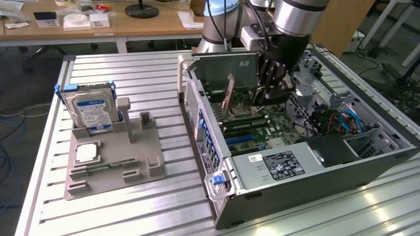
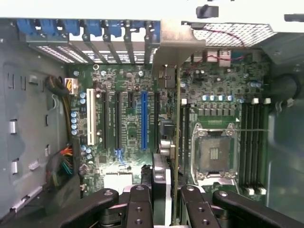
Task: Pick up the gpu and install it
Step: 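Insert the gpu into the slot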
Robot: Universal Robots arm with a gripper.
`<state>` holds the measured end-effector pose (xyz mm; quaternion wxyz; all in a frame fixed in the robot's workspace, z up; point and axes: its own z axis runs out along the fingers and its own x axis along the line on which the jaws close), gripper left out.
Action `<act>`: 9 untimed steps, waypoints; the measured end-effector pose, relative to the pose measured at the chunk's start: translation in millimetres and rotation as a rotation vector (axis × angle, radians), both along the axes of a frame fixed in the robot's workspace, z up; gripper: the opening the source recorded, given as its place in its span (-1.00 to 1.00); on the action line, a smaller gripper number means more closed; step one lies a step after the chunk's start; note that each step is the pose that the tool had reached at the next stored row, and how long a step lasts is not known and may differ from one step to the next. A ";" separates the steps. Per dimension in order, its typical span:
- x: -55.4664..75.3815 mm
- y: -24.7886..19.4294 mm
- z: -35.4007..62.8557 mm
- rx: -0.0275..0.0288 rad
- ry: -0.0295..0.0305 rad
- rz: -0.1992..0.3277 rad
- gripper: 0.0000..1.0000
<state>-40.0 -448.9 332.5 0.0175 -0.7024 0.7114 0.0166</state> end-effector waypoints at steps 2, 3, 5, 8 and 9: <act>-2.7 -0.6 -3.3 -0.0001 0.0001 0.000 -0.44; -5.2 -0.6 -5.2 0.0000 0.0001 0.000 -0.44; -8.2 -0.6 -8.8 -0.0001 0.0002 0.000 -0.44; -8.2 -2.8 -14.2 -0.0002 0.0002 0.000 -0.44; -8.2 -4.3 -16.0 -0.0002 0.0002 0.000 -0.44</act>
